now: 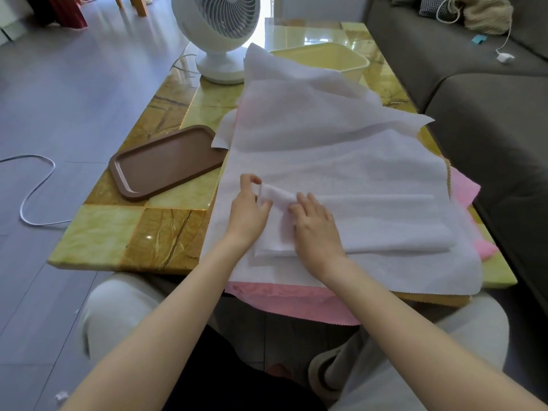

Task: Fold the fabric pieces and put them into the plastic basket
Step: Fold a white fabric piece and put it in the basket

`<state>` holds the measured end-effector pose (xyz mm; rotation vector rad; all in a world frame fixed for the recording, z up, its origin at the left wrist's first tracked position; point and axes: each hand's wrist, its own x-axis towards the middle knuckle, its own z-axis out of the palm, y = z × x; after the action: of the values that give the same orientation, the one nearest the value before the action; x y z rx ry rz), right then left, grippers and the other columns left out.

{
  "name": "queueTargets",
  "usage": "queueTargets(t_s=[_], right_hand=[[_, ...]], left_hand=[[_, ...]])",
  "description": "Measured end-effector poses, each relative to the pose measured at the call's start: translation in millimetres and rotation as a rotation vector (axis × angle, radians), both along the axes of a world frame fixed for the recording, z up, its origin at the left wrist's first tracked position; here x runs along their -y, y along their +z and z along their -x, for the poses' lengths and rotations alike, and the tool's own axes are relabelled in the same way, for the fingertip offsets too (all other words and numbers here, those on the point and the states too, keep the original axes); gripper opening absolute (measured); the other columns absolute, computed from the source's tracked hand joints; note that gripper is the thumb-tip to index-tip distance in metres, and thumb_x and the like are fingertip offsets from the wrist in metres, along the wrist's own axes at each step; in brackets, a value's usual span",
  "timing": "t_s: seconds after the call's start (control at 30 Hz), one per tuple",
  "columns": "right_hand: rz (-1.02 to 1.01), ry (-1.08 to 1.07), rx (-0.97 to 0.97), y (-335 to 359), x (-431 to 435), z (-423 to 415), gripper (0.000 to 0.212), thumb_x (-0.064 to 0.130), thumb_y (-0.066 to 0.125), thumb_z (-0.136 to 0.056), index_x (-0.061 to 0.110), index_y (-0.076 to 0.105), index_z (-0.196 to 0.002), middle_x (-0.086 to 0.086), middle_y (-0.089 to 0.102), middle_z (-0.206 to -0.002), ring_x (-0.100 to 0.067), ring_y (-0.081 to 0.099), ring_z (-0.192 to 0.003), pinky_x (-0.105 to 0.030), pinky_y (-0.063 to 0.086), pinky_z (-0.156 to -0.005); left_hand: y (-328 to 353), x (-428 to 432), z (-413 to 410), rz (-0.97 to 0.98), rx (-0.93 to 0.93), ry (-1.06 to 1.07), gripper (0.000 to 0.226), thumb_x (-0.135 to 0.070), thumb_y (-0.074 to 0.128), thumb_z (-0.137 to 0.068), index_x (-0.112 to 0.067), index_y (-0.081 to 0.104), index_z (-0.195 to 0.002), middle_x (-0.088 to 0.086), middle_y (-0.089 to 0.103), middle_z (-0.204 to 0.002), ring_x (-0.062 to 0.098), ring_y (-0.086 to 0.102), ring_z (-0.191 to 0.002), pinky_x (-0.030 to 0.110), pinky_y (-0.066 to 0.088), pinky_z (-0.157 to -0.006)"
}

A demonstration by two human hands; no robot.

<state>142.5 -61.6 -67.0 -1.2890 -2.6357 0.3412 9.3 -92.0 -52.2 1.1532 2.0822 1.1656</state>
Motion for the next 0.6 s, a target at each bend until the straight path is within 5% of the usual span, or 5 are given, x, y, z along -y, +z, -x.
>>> queueTargets(t_s=[0.13,0.3,0.4,0.6], right_hand=[[0.075,0.093,0.021,2.8,1.5,11.4,0.046,0.02,0.034,-0.099,0.016,0.028,-0.144,-0.005,0.008,-0.159,-0.026,0.002,-0.147,-0.042,0.009,-0.12],[0.233,0.187,0.146,-2.1,10.0,31.6,0.053,0.035,0.033,-0.099,0.02,0.017,-0.148,-0.007,-0.008,-0.159,-0.031,-0.005,-0.146,-0.043,0.004,-0.118],[0.258,0.206,0.206,-7.5,11.9,34.9,0.056,0.037,0.029,-0.1,0.021,0.011,-0.15,-0.008,-0.012,-0.158,-0.032,-0.009,-0.145,-0.044,0.0,-0.118],[0.238,0.142,0.317,-1.6,-19.8,8.7,0.054,0.035,0.028,-0.1,0.019,0.012,-0.15,-0.006,0.0,-0.159,-0.03,-0.001,-0.146,-0.052,0.006,-0.117]], left_hand=[[10.0,1.7,16.1,-0.107,-0.148,0.02,0.038,-0.001,0.047,-0.091,-0.018,0.04,-0.124,0.002,0.043,-0.084,0.016,0.045,-0.069,0.027,0.034,-0.065],[-8.7,14.0,61.9,0.084,-0.179,0.051,0.035,-0.002,0.048,-0.092,-0.018,0.045,-0.123,0.01,0.054,-0.101,0.024,0.051,-0.083,0.032,0.04,-0.07],[-19.8,22.2,71.3,0.247,-0.168,0.071,0.039,-0.006,0.053,-0.091,-0.017,0.042,-0.127,0.017,0.049,-0.121,0.031,0.056,-0.097,0.042,0.049,-0.084],[-9.1,13.7,34.7,0.156,-0.582,-0.035,0.054,0.016,0.043,-0.077,-0.007,0.051,-0.125,0.018,0.045,-0.116,0.035,0.049,-0.103,0.04,0.043,-0.09]])
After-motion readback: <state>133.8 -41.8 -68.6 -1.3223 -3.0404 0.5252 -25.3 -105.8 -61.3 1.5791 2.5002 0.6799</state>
